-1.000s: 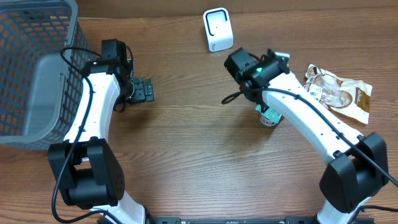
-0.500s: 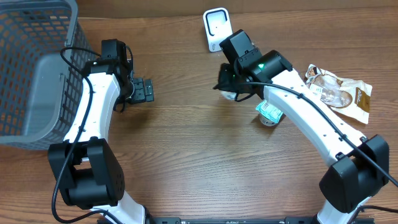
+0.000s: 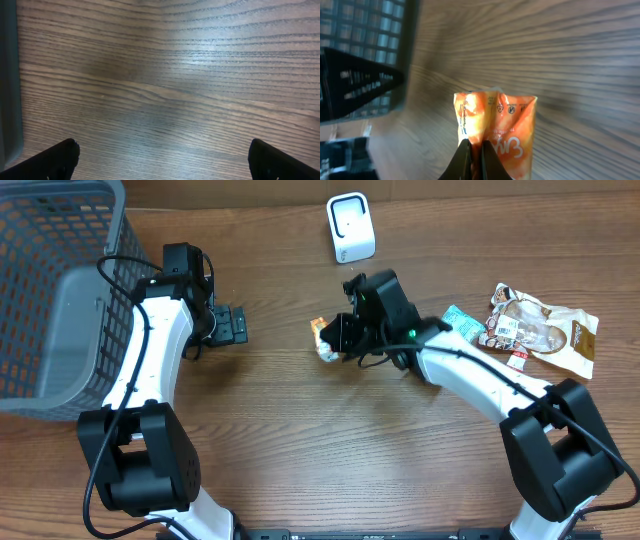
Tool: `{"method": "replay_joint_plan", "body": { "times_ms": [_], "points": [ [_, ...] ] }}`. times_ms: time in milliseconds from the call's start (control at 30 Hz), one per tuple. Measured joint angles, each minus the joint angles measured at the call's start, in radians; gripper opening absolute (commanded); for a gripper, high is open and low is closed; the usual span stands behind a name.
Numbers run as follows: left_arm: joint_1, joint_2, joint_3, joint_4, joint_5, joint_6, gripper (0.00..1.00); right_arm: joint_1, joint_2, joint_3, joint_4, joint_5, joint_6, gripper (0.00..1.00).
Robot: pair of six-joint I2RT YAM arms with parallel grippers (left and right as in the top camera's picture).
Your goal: Scan the item barcode
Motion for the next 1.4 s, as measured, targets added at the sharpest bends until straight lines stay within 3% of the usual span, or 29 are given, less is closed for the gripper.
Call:
{"method": "replay_joint_plan", "body": {
  "times_ms": [233, 833, 1200, 1267, 1400],
  "points": [
    [0.000, 0.000, 0.000, 0.000, 0.000, 0.000, 1.00, 0.000, 0.000, -0.174, 0.267, -0.056, 0.064, 0.04],
    [0.000, 0.000, 0.000, 0.000, 0.000, 0.000, 1.00, 0.062, 0.004, -0.198, 0.314, 0.033, 0.096, 0.04],
    [0.000, 0.000, 0.000, 0.000, 0.000, 0.000, 1.00, 0.071, 0.101, -0.206, 0.377, 0.037, 0.104, 0.04],
    [0.000, 0.000, 0.000, 0.000, 0.000, 0.000, 1.00, 0.071, 0.101, -0.206, 0.380, 0.034, 0.103, 0.06],
    [0.000, 0.000, 0.000, 0.000, 0.000, 0.000, 1.00, 0.071, 0.101, -0.206, 0.379, 0.031, 0.106, 0.21]
  ]
}}
